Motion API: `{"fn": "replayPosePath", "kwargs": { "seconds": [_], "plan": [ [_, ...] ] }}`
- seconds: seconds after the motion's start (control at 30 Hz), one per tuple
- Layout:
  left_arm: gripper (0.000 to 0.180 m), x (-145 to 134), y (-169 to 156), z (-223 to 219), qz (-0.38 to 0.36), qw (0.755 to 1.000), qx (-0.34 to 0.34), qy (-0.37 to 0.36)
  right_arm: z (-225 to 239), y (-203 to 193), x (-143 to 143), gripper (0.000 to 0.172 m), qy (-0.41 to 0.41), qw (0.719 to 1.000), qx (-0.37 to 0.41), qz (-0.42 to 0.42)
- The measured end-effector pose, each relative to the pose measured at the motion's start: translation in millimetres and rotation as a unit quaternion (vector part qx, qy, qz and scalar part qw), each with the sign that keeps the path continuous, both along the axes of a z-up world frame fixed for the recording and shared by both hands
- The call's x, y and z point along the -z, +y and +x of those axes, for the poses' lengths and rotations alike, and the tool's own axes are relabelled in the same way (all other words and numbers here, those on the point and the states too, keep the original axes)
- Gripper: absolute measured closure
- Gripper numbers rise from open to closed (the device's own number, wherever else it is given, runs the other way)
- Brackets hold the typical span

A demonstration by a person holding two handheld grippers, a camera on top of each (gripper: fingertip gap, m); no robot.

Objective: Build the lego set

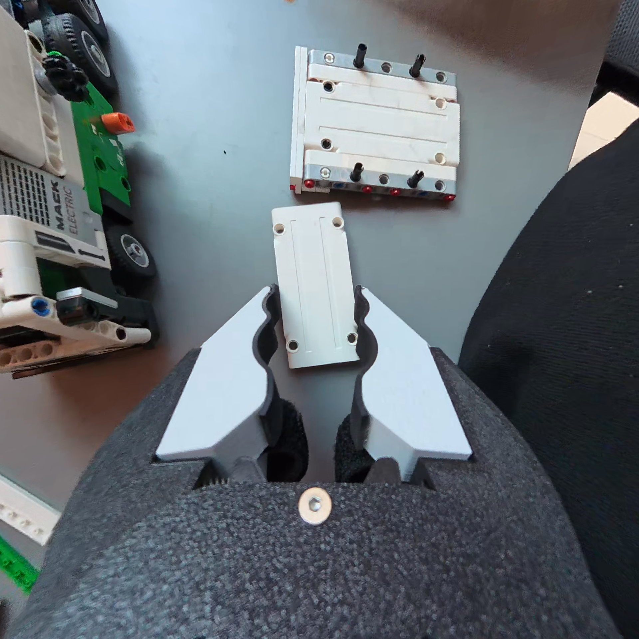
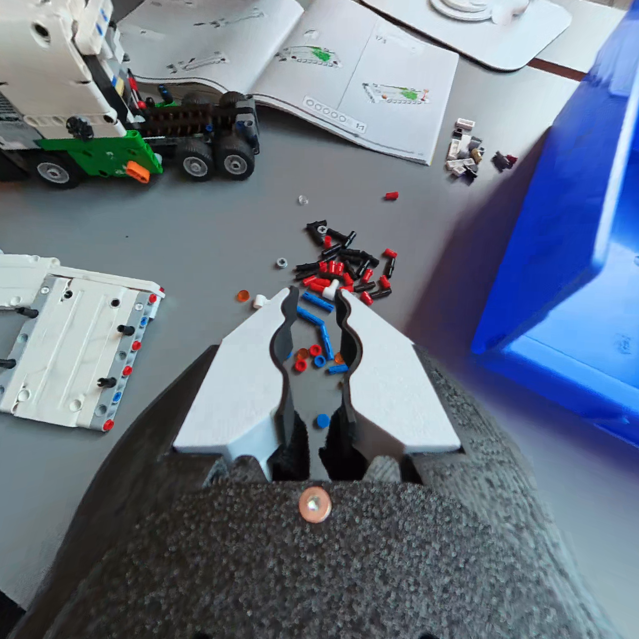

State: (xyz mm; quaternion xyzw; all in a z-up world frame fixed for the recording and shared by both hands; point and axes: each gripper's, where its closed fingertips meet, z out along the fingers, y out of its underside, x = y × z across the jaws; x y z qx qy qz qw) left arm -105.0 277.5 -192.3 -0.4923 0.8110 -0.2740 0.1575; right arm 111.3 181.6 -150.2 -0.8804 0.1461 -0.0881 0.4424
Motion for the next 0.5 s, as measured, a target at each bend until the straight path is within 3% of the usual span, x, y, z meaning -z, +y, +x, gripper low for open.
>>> {"fn": "replayPosePath", "kwargs": {
  "seconds": [0.37, 0.5],
  "plan": [
    [0.138, 0, 0, 6, -0.021, 0.999, 0.023, -0.026, 14, 58, 18, 0.155, -0.045, 0.994, -0.077, -0.071],
    [0.139, -1, 0, 6, -0.034, 0.998, 0.039, -0.026, 18, 61, 33, 0.158, -0.043, 0.986, -0.109, -0.12]
  ]
}}
